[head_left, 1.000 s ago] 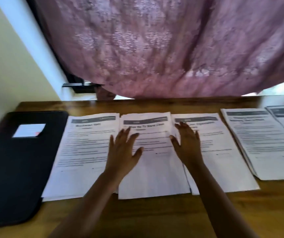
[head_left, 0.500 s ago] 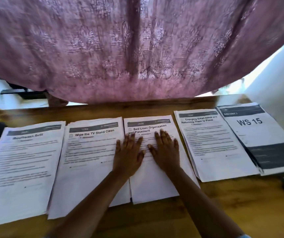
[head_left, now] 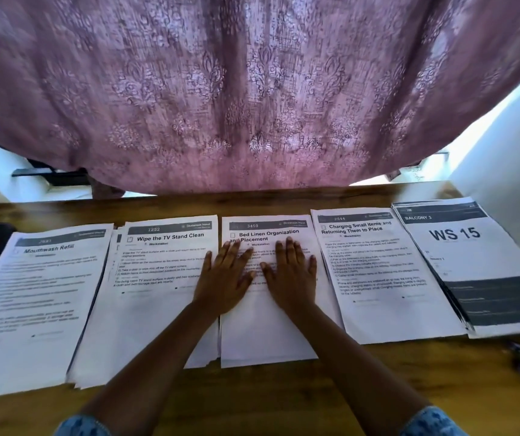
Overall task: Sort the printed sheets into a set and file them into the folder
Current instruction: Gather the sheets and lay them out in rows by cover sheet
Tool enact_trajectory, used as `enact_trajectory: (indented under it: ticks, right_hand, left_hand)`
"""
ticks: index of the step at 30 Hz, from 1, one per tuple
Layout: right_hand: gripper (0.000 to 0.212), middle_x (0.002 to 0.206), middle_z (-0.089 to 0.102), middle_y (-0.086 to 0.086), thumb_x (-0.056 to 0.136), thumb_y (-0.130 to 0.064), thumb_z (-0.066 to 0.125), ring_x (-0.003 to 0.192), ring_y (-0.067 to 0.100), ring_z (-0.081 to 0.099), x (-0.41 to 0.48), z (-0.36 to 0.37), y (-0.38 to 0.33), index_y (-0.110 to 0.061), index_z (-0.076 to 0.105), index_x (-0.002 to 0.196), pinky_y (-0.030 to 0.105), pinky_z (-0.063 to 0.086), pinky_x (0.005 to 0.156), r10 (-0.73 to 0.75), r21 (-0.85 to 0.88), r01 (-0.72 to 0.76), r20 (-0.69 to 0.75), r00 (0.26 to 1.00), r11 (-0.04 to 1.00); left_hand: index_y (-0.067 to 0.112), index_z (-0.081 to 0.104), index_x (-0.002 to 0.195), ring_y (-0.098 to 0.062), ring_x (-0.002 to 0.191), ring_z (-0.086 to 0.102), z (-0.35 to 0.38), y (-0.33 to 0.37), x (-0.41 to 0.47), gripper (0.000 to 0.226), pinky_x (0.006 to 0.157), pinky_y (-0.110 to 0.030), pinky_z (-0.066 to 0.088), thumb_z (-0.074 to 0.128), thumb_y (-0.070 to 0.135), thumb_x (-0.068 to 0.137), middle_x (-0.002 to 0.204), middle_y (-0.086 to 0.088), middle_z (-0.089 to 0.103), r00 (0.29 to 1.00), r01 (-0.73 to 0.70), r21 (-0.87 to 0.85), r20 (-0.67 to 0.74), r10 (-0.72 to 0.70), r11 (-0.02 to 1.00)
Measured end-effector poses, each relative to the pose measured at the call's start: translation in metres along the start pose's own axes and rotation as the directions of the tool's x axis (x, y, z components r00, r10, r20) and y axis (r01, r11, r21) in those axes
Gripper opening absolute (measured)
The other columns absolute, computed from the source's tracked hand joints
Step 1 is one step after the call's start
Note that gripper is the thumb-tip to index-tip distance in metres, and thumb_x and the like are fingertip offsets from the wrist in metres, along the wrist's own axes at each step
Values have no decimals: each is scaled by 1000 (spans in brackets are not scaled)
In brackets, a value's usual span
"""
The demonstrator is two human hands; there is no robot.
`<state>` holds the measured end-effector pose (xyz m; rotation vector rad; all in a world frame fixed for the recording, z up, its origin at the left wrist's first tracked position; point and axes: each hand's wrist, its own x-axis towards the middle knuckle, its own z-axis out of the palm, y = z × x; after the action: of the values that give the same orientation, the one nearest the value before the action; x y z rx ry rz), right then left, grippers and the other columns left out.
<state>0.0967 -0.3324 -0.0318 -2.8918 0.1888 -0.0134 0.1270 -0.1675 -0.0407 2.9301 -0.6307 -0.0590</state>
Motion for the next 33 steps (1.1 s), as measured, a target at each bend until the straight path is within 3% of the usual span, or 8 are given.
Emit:
enact_trajectory:
  ticks: [3,7,9,13,19,22,26,33]
  right_hand:
    - [91,152,32,13,86,-67,-9,142,30,26,-3,-7,-3,-14,34,146,57,10,112,-3,8,4,-64,998,1000]
    - [61,151,34,13,94,-50,41,142,31,26,-9,-20,-29,-13,40,143,56,7,113,-93,34,97,-109,990,995]
    - [59,154,29,12,93,-41,51,144,30,21,-11,-24,-56,-14,38,144,56,5,114,-173,70,179,-89,981,981]
    - [51,152,34,7,93,-38,54,143,24,25,-12,-23,-132,-15,46,138,51,12,115,-354,172,362,-77,932,916]
    - [53,145,44,6,91,-38,56,133,27,40,24,4,-261,-15,45,138,39,31,109,-556,217,525,117,823,823]
    - [60,145,41,11,91,-37,56,130,31,42,46,19,-310,-12,37,142,41,36,105,-558,177,531,192,807,829]
    - [68,145,41,14,91,-48,53,132,32,40,78,36,-348,-11,31,144,40,33,107,-505,85,498,180,844,863]
    - [70,145,41,15,90,-64,40,131,34,40,102,35,-375,-12,42,138,43,37,104,-389,110,373,270,881,921]
  left_hand:
    - [29,25,151,-22,148,13,-11,1,-4,87,116,-47,2,-5,74,83,160,-2,19,999,1,-77,-52,-5,997]
    - [30,33,148,-19,147,18,-40,-18,-31,81,116,-43,-3,4,73,85,157,3,27,981,69,-204,-162,-104,977]
    - [29,41,144,-20,145,24,-49,-45,-55,75,115,-44,1,16,70,86,154,3,33,969,105,-225,-194,-150,969]
    - [23,53,135,-27,138,39,-64,-129,-113,60,112,-55,19,34,60,92,146,-4,47,908,250,-206,-290,-303,946]
    - [22,52,136,-28,138,36,-71,-250,-175,46,113,-55,26,44,42,95,147,-6,44,867,461,-121,-148,-475,879]
    - [23,48,139,-26,137,38,-61,-273,-185,61,110,-50,33,27,52,89,148,-5,43,898,433,-56,-58,-436,900]
    - [21,53,133,-27,132,46,-51,-282,-192,57,103,-50,41,32,50,89,142,-4,51,904,392,-130,-129,-408,911]
    - [29,42,142,-18,142,29,-44,-286,-192,63,116,-42,21,22,58,89,152,6,37,901,380,-182,-151,-408,907]
